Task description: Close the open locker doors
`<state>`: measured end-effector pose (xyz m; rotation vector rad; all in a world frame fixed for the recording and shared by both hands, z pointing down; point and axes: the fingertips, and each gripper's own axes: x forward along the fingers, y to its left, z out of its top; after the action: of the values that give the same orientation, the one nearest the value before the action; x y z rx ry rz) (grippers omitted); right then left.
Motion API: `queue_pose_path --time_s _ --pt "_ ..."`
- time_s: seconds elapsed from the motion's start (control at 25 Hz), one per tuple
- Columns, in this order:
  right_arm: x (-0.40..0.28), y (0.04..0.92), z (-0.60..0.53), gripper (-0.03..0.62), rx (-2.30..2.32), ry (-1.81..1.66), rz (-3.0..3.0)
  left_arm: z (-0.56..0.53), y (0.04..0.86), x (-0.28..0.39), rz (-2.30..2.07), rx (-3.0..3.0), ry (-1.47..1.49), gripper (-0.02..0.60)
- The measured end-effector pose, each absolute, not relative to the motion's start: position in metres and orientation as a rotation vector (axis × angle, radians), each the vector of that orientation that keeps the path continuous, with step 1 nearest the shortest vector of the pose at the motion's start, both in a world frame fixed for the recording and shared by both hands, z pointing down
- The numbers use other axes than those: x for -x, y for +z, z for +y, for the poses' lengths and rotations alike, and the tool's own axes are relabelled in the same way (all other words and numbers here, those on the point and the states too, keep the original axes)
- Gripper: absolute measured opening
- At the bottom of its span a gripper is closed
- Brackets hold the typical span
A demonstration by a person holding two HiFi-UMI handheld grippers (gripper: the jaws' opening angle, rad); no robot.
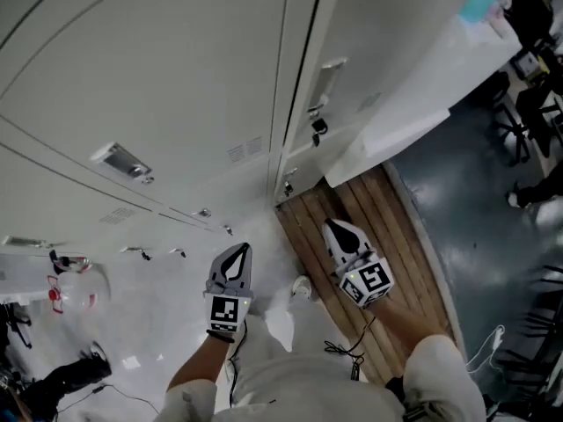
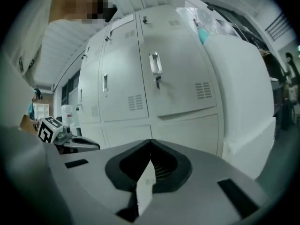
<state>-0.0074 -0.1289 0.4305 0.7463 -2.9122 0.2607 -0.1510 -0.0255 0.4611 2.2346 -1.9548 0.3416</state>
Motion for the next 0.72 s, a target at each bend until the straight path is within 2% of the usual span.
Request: queue_pose_path --time_s 0.16,0.4,0.56,0.72 --pt "0.002 0.336 -0.088 0.011 -0.798 0.342 -2.975 0.023 0.347 0.156 -2.012 -2.199 0.127 0.005" --pt "0.020 0.217 -0.068 0.011 -0.734 0.278 -3.169 0.060 0.206 0.171 -2.142 -2.322 -0.082 0.005" --pt "0.023 0.157 -0.060 0.010 -0.691 0.150 -3.287 0.077 0.152 0.183 -2.236 -2.407 -0.139 0.005" --pt "0.028 0.135 -0.045 0.009 -0.644 0.079 -3.336 0.100 0.138 0.209 -2.338 -2.348 -0.175 0.005"
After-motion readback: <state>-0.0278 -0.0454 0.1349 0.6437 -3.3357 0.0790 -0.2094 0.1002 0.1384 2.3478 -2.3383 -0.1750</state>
